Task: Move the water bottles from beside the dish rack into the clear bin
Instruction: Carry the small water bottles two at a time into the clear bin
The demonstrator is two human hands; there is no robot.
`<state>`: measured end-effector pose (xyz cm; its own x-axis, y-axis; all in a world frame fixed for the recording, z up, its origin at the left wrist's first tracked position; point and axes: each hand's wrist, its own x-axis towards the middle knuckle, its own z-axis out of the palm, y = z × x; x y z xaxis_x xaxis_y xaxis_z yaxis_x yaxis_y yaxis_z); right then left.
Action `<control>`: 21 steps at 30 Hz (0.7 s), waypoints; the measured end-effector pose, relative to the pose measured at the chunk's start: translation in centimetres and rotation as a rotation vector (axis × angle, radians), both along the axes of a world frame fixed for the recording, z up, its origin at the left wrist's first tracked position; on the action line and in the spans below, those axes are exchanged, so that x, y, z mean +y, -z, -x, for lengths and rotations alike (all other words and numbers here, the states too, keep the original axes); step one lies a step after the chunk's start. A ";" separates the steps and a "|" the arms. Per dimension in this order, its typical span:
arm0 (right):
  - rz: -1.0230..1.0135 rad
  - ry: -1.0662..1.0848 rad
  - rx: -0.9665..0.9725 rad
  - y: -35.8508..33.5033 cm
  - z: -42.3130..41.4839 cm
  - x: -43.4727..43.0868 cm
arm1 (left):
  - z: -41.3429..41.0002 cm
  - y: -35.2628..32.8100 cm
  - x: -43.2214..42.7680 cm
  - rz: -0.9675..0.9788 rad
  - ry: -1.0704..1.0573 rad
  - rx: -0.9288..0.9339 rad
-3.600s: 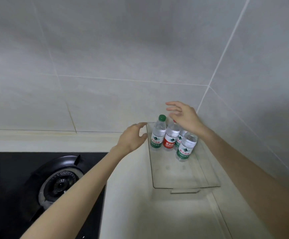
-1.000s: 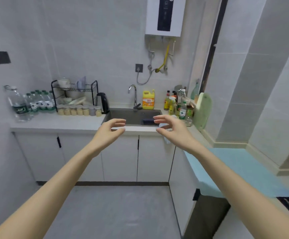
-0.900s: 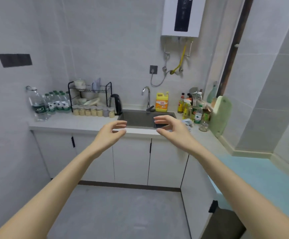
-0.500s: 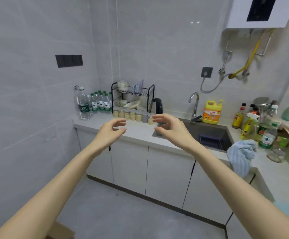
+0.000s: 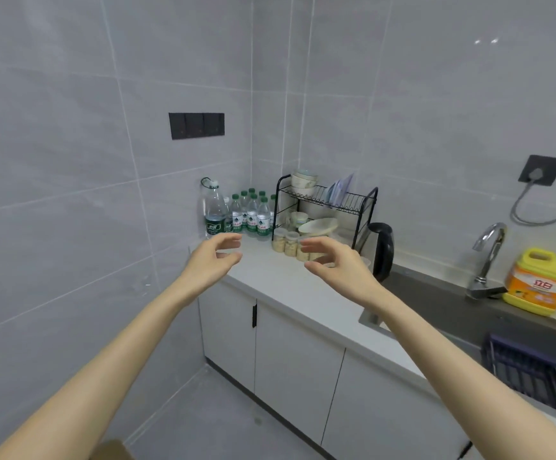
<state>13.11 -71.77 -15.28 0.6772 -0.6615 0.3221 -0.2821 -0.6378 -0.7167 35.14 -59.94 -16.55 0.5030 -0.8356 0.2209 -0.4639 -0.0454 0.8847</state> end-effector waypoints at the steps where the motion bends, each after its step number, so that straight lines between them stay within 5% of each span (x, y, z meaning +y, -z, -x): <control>1: 0.001 -0.002 0.002 0.1 -1.2 -1.2 | -1.0 0.1 -1.0 -0.002 -0.005 -0.002; 21: 0.033 0.037 -0.005 2.1 -26.0 -28.1 | -25.5 2.8 -29.6 -0.049 0.057 -0.050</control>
<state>39.15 -99.91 -17.38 0.6506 -0.6753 0.3474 -0.3023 -0.6500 -0.6972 60.61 -89.59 -19.36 0.4441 -0.8728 0.2024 -0.5104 -0.0608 0.8578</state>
